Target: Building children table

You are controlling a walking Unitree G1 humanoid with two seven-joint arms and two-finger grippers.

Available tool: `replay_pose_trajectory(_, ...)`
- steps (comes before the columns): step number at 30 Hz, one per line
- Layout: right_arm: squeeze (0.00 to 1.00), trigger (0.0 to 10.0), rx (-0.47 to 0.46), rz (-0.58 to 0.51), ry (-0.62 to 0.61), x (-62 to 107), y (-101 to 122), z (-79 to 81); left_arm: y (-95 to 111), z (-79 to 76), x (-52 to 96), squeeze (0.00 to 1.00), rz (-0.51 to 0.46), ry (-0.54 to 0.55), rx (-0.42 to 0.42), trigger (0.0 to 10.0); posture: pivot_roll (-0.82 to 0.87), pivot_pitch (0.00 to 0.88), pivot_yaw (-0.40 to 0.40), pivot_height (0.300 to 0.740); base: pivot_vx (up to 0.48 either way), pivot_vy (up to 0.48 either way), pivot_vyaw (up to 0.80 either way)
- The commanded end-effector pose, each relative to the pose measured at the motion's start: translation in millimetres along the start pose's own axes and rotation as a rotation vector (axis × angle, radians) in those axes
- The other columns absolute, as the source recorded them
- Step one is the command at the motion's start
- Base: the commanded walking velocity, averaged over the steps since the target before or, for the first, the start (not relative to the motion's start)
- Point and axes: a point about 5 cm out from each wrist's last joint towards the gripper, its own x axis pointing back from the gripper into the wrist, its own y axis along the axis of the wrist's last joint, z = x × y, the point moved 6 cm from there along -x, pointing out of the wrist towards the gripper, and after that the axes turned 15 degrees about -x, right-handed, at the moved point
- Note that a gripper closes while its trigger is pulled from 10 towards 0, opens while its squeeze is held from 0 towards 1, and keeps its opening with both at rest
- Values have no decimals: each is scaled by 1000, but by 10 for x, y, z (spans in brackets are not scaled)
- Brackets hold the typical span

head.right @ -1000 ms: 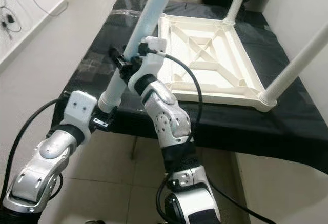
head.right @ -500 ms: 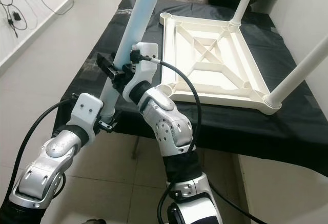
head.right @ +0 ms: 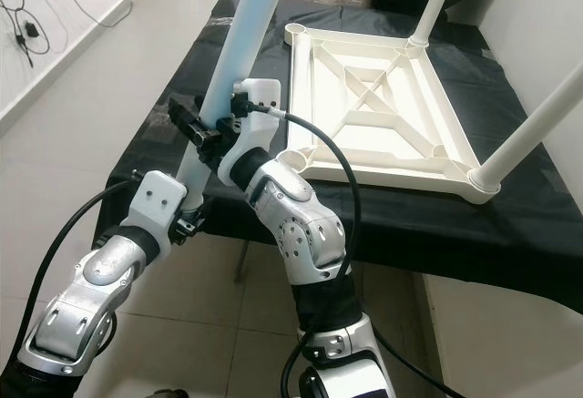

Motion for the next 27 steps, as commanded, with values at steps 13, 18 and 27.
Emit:
replay_pose_trajectory(13, 0, 10000, 0, 73, 119, 105, -103, 79, -110, -247, 323, 0, -29, -259, 103, 10000, 98, 134, -75, 740, 0, 0, 0)
replay_pose_trajectory(18, 0, 10000, -6, 123, 181, 142, -174, 164, -196, -292, 461, 0, -9, -325, 114, 10000, 97, 140, -76, 740, 0, 0, 0)
replay_pose_trajectory(27, 0, 10000, -11, 195, 264, 214, -290, 272, -216, -421, 616, 0, -9, -452, 164, 10000, 97, 141, -77, 740, 0, 0, 0)
